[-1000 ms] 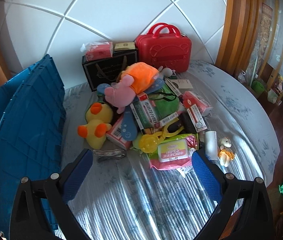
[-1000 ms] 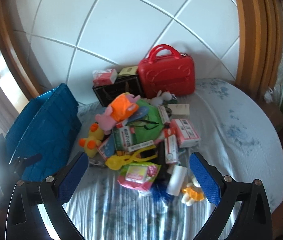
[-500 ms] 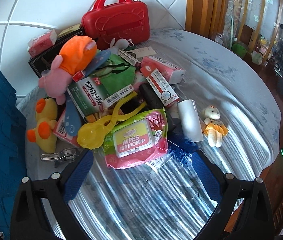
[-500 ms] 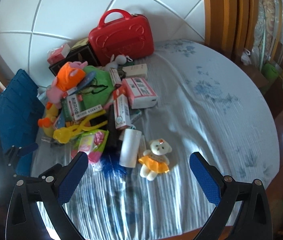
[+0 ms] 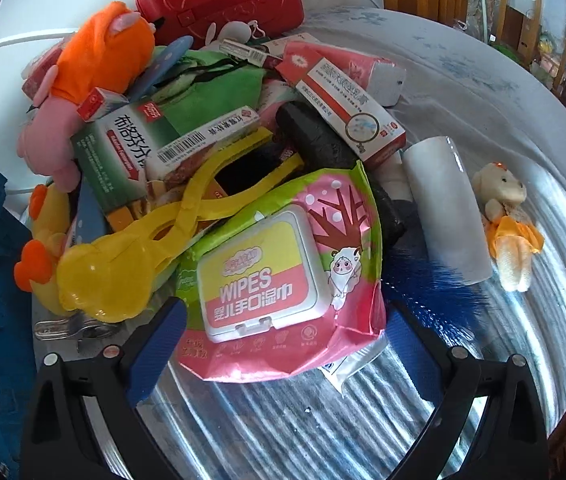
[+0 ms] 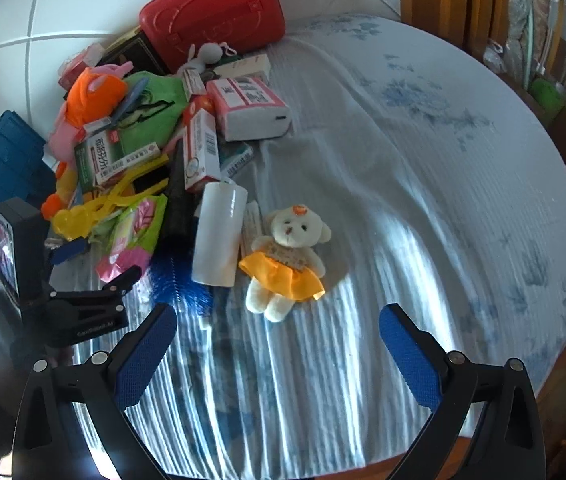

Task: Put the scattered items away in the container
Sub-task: 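Grasp the pink-green wipes pack with the left tool while the right tool grasps the teddy bear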

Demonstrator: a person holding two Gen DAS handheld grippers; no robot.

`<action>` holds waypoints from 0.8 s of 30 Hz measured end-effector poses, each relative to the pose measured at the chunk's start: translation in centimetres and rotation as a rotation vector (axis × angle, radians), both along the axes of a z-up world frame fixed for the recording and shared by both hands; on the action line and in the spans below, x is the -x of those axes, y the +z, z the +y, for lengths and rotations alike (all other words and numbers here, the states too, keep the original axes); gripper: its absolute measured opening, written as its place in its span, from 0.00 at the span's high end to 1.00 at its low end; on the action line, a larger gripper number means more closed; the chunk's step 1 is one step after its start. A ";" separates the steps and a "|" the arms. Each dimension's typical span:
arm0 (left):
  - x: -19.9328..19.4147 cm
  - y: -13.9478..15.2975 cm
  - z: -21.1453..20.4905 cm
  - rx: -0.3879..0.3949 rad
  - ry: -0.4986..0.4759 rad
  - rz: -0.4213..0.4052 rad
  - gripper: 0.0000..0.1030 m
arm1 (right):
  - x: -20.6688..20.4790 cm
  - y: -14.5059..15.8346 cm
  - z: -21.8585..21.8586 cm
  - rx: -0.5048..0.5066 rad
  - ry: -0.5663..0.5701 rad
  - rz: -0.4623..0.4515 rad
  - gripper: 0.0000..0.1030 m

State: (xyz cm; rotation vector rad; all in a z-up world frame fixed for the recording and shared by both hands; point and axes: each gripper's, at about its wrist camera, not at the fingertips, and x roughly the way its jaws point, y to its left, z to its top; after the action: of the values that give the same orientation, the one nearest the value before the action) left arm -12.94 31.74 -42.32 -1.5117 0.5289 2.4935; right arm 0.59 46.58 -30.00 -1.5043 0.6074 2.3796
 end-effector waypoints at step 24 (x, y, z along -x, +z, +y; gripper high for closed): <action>-0.5 3.4 -2.3 -0.125 -0.025 0.060 0.67 | 7.1 -10.6 -0.1 -0.108 0.054 -0.197 0.46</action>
State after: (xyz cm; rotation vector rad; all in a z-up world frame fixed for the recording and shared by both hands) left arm -12.44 29.40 -38.88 -1.3796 0.3904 2.5086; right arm -6.49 46.47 -40.57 -1.6999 0.3919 2.2262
